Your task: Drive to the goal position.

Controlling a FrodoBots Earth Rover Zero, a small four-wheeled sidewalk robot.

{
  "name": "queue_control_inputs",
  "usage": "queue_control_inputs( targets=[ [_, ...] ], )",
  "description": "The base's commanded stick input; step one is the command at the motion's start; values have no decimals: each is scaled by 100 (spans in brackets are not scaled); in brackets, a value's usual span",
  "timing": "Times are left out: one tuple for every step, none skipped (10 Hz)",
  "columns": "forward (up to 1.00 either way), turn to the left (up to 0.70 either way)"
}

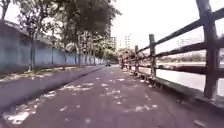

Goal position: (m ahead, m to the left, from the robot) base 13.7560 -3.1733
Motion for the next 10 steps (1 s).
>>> queue_control_inputs(
  targets=[
    [100,1],
    [100,1],
    [100,1],
    [100,1],
    [100,1],
    [100,2],
    [100,6],
    [100,13],
    [100,3],
    [100,1]
  ],
)
